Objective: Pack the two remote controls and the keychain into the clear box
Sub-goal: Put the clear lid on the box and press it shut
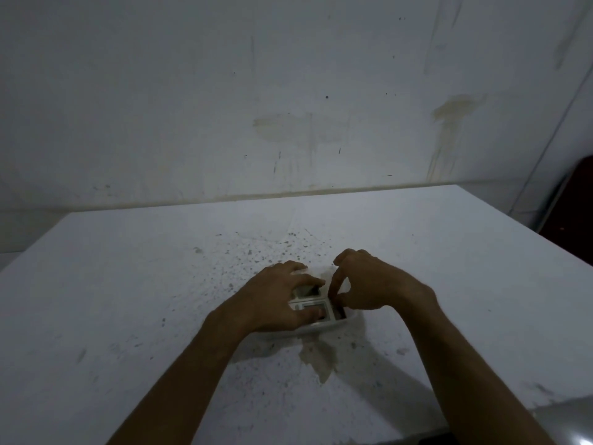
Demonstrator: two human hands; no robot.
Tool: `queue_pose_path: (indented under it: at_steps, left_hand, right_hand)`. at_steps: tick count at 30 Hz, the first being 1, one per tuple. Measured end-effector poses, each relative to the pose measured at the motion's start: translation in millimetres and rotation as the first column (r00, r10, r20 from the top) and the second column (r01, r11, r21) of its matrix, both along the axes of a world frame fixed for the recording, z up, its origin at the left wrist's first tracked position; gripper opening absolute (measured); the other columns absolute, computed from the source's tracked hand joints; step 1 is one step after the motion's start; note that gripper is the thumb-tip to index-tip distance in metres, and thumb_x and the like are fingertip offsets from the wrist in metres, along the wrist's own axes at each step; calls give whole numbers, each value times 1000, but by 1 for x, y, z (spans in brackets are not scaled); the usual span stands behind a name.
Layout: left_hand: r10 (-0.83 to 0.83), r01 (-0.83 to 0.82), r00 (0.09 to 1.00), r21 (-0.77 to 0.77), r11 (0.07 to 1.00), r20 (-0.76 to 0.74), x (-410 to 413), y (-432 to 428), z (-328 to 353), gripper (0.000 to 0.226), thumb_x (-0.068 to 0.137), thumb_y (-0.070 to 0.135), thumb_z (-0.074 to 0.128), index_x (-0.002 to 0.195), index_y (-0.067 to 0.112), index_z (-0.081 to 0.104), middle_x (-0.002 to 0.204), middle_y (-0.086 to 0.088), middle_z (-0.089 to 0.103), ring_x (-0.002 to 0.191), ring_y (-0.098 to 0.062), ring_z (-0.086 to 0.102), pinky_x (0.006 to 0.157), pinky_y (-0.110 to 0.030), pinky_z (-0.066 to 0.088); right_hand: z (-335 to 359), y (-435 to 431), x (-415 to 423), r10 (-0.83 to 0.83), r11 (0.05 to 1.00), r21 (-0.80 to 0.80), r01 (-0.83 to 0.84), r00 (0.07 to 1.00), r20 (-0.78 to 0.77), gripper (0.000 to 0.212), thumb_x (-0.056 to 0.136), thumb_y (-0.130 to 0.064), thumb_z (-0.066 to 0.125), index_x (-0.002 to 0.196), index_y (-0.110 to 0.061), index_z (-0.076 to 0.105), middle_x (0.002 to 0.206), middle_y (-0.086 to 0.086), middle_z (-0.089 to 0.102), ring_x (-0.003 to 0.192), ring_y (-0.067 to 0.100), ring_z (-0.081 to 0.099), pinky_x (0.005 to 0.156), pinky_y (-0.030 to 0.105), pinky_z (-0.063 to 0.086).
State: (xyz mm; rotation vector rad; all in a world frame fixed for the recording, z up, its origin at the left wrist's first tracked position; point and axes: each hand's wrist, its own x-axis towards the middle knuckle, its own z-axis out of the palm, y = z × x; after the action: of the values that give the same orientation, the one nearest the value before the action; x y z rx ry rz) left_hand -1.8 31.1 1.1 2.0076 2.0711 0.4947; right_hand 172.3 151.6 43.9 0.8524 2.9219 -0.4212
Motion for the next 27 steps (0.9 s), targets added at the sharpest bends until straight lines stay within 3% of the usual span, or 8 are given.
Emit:
queue_pose_path:
  at_steps: [3, 5, 9, 11, 18, 20, 23, 27]
  left_hand:
    - [6, -6, 1000, 6, 1000, 0, -1, 0, 0, 71, 80, 71, 65, 143, 44, 52, 153, 6, 47, 133, -16, 48, 111, -38, 42]
    - [28, -28, 999, -16, 999, 14, 0, 0, 4, 71, 79, 73, 65, 144, 46, 49, 158, 7, 41, 139, -16, 43, 114, -40, 40]
    - [106, -131, 953, 70, 989, 283, -14, 10, 19, 47, 85, 67, 63, 125, 43, 61, 141, 11, 54, 126, -11, 53, 107, -40, 48]
    - [156, -210, 941, 157, 965, 301, -31, 22, 24, 39, 90, 62, 62, 120, 37, 64, 135, 10, 59, 122, -11, 56, 104, -37, 49]
    - [332, -357, 925, 128, 925, 185, -87, 88, 3, 38, 90, 46, 70, 120, 21, 69, 124, -2, 67, 117, -20, 61, 96, -31, 47]
    - [348, -364, 928, 121, 923, 137, -93, 103, -4, 47, 86, 52, 71, 120, 20, 68, 120, -3, 67, 112, -22, 63, 97, -39, 50]
    - [378, -386, 922, 160, 908, 81, -99, 118, -15, 49, 81, 61, 72, 112, 22, 70, 114, 0, 66, 105, -21, 61, 94, -42, 51]
    - [354, -428, 893, 274, 861, 278, -103, 126, -29, 31, 78, 50, 81, 92, 23, 75, 98, 6, 67, 94, -15, 62, 84, -40, 57]
  right_hand:
    - [4, 3, 0, 22, 998, -59, -23, 1000, -23, 25, 95, -29, 65, 115, -23, 77, 134, 4, 64, 120, 21, 57, 92, 24, 40]
    - [6, 10, -1, 2, 997, -73, -8, 996, -85, 23, 96, -30, 64, 114, -23, 77, 126, 0, 70, 110, 15, 62, 90, 26, 46]
    - [6, 39, -14, -81, 986, -164, 36, 958, -276, 17, 95, -23, 66, 107, -22, 78, 103, -7, 76, 91, 5, 69, 87, 28, 57]
    - [4, 58, -28, -121, 978, -201, 54, 933, -339, 18, 97, -24, 63, 109, -21, 76, 99, -9, 74, 89, 5, 69, 86, 29, 57]
    - [-47, 92, -66, -38, 998, -61, 15, 922, -386, 33, 97, -9, 58, 125, -19, 71, 131, 3, 69, 119, 20, 64, 105, 36, 50]
    - [-62, 99, -69, -23, 1000, -17, 18, 922, -386, 35, 100, -23, 54, 132, -22, 66, 140, 2, 63, 129, 22, 57, 111, 42, 43]
    - [-74, 106, -68, -79, 992, 77, 99, 970, -230, 58, 101, -57, 32, 153, -32, 39, 164, -2, 32, 152, 25, 26, 123, 48, 19]
    - [-83, 107, -70, -107, 985, 117, 127, 981, -160, 79, 92, -77, 15, 160, -37, 15, 170, -5, 10, 157, 24, 4, 126, 49, 3]
